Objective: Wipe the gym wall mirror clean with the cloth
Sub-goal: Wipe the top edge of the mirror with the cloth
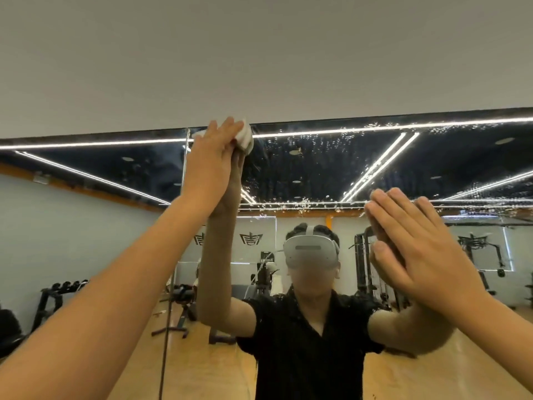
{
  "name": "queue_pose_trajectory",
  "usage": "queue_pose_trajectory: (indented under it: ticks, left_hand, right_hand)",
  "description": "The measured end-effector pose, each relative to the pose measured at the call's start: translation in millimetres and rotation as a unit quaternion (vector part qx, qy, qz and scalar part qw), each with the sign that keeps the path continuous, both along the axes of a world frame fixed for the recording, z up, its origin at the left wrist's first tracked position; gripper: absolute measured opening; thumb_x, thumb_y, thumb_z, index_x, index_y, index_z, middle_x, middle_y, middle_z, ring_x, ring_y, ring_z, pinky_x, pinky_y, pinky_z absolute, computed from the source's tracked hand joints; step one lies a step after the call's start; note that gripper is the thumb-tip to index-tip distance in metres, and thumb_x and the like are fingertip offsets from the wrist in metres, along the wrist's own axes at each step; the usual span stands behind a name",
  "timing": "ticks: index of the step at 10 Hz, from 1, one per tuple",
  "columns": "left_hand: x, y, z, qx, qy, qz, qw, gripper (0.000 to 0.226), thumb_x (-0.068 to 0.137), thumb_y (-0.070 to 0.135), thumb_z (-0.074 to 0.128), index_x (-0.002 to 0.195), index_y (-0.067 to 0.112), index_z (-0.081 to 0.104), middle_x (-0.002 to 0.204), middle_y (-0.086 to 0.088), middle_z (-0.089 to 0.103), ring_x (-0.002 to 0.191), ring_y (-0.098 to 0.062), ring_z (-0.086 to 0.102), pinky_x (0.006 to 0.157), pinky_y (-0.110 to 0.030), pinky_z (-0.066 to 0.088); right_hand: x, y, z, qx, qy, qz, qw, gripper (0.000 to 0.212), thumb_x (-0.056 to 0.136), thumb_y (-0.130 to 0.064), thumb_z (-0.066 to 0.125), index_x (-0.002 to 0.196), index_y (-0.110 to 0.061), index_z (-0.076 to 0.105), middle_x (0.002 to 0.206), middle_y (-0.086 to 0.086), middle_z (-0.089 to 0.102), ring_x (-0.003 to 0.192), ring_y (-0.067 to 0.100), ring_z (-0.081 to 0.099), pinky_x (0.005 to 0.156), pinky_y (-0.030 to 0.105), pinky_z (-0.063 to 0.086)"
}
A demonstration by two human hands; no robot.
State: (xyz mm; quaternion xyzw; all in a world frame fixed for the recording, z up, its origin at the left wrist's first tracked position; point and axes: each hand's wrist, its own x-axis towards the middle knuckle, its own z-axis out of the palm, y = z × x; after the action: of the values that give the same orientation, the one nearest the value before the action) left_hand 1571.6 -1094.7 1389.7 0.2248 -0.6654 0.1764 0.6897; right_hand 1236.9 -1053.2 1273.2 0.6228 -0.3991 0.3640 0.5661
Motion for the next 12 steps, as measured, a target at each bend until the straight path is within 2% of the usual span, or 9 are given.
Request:
queue_pose_trajectory:
  ticks: [1, 2, 3, 4, 5, 6, 7, 10, 12]
  left_hand:
    - [-7.2, 4.7, 1.5, 0.007, 0.023, -0.068, 0.997, 0.041, 0.110, 0.005, 0.039, 0.150, 0.007, 0.050, 0.163, -0.011, 0.036, 0.152, -0.019, 0.024, 0.107, 0.003, 0.021]
    - [7.6, -4.4, -7.3, 0.016, -0.020, 0.061, 0.998, 0.046, 0.110, 0.015, 0.039, 0.154, 0.025, 0.046, 0.164, -0.003, 0.037, 0.152, -0.028, 0.030, 0.123, -0.046, 0.029]
    - [20.5, -4.5, -32.3, 0.019, -0.044, 0.105, 0.993, 0.050, 0.107, 0.017, 0.037, 0.154, 0.031, 0.044, 0.164, 0.001, 0.036, 0.150, -0.030, 0.033, 0.117, -0.055, 0.032]
    - [32.8, -11.1, -33.1, 0.011, -0.042, 0.107, 0.993, 0.050, 0.106, 0.017, 0.037, 0.153, 0.031, 0.047, 0.162, 0.002, 0.041, 0.148, -0.027, 0.037, 0.118, -0.050, 0.034]
    - [32.9, -23.0, -1.0, -0.006, 0.008, 0.085, 0.996, 0.044, 0.109, 0.016, 0.039, 0.148, 0.028, 0.055, 0.151, -0.002, 0.053, 0.136, -0.024, 0.050, 0.114, -0.029, 0.040]
    - [29.9, -34.4, 15.3, -0.005, 0.052, 0.050, 0.997, 0.038, 0.111, 0.021, 0.043, 0.146, 0.030, 0.057, 0.150, -0.005, 0.052, 0.139, -0.024, 0.050, 0.120, -0.027, 0.036]
    - [30.0, -31.9, 13.8, 0.006, 0.049, 0.054, 0.997, 0.040, 0.111, 0.024, 0.043, 0.148, 0.034, 0.053, 0.158, -0.010, 0.045, 0.147, -0.031, 0.041, 0.123, -0.045, 0.033]
    - [38.7, -37.0, -30.1, -0.019, 0.018, 0.087, 0.996, 0.040, 0.111, 0.028, 0.043, 0.151, 0.034, 0.049, 0.139, -0.022, 0.058, 0.114, -0.034, 0.063, 0.102, -0.046, 0.054]
    - [35.9, -30.6, 22.1, -0.015, 0.018, 0.103, 0.994, 0.038, 0.112, 0.025, 0.040, 0.146, 0.037, 0.051, 0.140, -0.011, 0.054, 0.128, -0.034, 0.054, 0.112, -0.044, 0.046]
  right_hand:
    - [0.3, 1.2, 0.2, 0.002, -0.001, 0.003, 1.000, 0.064, 0.103, -0.041, 0.035, 0.160, -0.012, 0.033, 0.169, 0.007, 0.026, 0.159, 0.021, 0.016, 0.129, 0.047, 0.009]
    - [0.8, 1.7, 0.1, 0.004, -0.001, 0.004, 1.000, 0.064, 0.103, -0.041, 0.035, 0.160, -0.012, 0.032, 0.169, 0.007, 0.025, 0.159, 0.021, 0.015, 0.130, 0.047, 0.009]
    - [0.9, 1.9, -0.5, -0.003, 0.003, 0.009, 1.000, 0.064, 0.102, -0.039, 0.037, 0.159, -0.011, 0.035, 0.168, 0.008, 0.027, 0.159, 0.022, 0.017, 0.129, 0.049, 0.011]
    - [1.0, 1.7, -0.9, -0.008, 0.006, 0.010, 1.000, 0.064, 0.101, -0.039, 0.038, 0.159, -0.011, 0.036, 0.168, 0.008, 0.028, 0.158, 0.023, 0.018, 0.128, 0.051, 0.013]
    - [0.9, 1.5, -0.8, -0.004, 0.004, 0.012, 1.000, 0.064, 0.101, -0.038, 0.038, 0.159, -0.011, 0.036, 0.168, 0.009, 0.028, 0.158, 0.023, 0.019, 0.128, 0.052, 0.014]
    - [1.4, 0.7, -1.2, -0.002, 0.001, 0.009, 1.000, 0.064, 0.101, -0.038, 0.038, 0.159, -0.011, 0.035, 0.168, 0.008, 0.027, 0.158, 0.022, 0.018, 0.128, 0.051, 0.014]
    - [0.5, 0.9, -0.9, -0.002, 0.000, 0.011, 1.000, 0.064, 0.101, -0.038, 0.038, 0.159, -0.011, 0.035, 0.169, 0.007, 0.026, 0.159, 0.021, 0.017, 0.128, 0.052, 0.014]
    - [1.7, 1.8, -0.7, -0.006, -0.003, 0.003, 1.000, 0.063, 0.102, -0.037, 0.037, 0.160, -0.012, 0.034, 0.168, 0.007, 0.027, 0.158, 0.021, 0.017, 0.130, 0.047, 0.010]
    - [2.2, 2.6, -1.0, 0.001, -0.008, 0.005, 1.000, 0.062, 0.103, -0.038, 0.036, 0.160, -0.014, 0.033, 0.169, 0.006, 0.026, 0.159, 0.020, 0.016, 0.130, 0.046, 0.008]
